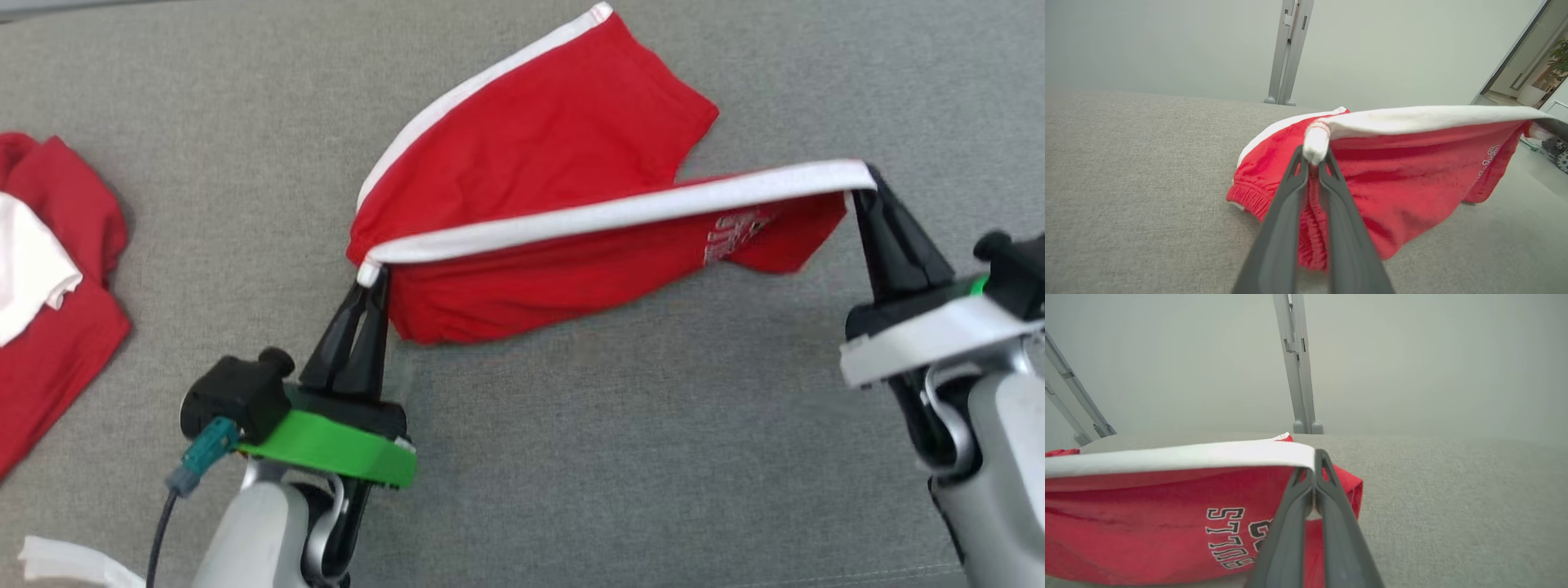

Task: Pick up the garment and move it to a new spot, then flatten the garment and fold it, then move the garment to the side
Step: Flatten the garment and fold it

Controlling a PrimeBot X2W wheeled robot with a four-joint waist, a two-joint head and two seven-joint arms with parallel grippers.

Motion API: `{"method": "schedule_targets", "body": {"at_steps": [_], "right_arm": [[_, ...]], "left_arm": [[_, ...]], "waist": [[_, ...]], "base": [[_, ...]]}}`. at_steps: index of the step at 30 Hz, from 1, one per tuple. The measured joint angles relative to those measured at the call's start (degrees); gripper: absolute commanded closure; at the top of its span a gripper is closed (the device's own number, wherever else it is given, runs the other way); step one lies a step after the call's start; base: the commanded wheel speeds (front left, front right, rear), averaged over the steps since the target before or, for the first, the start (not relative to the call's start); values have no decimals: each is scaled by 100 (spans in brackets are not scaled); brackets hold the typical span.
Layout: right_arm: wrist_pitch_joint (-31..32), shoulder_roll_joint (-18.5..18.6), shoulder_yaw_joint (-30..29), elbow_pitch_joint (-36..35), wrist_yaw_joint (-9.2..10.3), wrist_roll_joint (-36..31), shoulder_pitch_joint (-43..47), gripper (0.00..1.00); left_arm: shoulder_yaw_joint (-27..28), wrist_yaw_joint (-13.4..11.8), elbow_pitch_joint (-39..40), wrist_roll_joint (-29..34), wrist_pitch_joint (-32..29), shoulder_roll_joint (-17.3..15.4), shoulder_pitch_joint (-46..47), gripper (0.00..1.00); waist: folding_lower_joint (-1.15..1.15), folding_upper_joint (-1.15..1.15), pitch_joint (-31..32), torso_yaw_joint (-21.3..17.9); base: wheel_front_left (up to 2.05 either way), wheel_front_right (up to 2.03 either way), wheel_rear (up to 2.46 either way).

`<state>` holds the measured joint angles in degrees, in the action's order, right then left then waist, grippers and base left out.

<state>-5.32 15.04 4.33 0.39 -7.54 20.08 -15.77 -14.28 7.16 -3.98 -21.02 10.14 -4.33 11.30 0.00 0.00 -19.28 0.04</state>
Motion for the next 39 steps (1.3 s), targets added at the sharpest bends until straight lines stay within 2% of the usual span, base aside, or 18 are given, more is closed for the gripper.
{"method": "schedule_targets", "body": {"at_steps": [6,11,15,21,22,23,24,28,31,35,39], "right_arm": [[211,600,549,893,1,256,-1864,100],[287,856,1194,1892,1,565,-3182,100],[293,939,1581,2707,1,800,-3834,100],[10,977,2062,3570,1,951,-4335,100],[-87,977,2127,3682,2,949,-4396,68],[-178,977,2190,3753,1,949,-4441,0],[-332,972,2228,3836,1,948,-4482,0],[-813,954,2273,3997,1,800,-4552,0],[-935,920,2086,3894,1,650,-4468,0],[-948,790,1457,3108,1,305,-3988,0],[-949,491,895,2235,2,-74,-3182,0]], "left_arm": [[-152,16,-326,-130,113,5,893,100],[-387,23,-743,-343,242,41,1599,100],[-644,25,-1196,-552,278,73,2092,100],[-1176,33,-1745,-940,271,108,2571,100],[-1246,33,-1820,-988,271,108,2617,95],[-1290,33,-1879,-1034,271,104,2644,55],[-1336,33,-1939,-1055,274,101,2668,0],[-1359,12,-2049,-1017,353,60,2707,0],[-1247,-176,-1981,-870,417,15,2700,0],[-834,-576,-1532,-528,476,-69,2561,0],[-238,-817,-862,-107,490,-158,2276,0]], "waist": [[0,0,-582,297],[0,0,-916,715],[0,0,-1135,1041],[0,0,-1420,1393],[0,0,-1461,1431],[0,0,-1491,1456],[0,0,-1521,1481],[0,0,-1544,1495],[0,0,-1487,1442],[0,0,-1376,1295],[0,0,-1259,1088]], "base": [[0,0,0],[0,0,0],[0,0,0],[0,0,0],[0,0,0],[0,0,0],[0,0,0],[0,0,0],[0,0,0],[0,0,0],[0,0,0]]}}
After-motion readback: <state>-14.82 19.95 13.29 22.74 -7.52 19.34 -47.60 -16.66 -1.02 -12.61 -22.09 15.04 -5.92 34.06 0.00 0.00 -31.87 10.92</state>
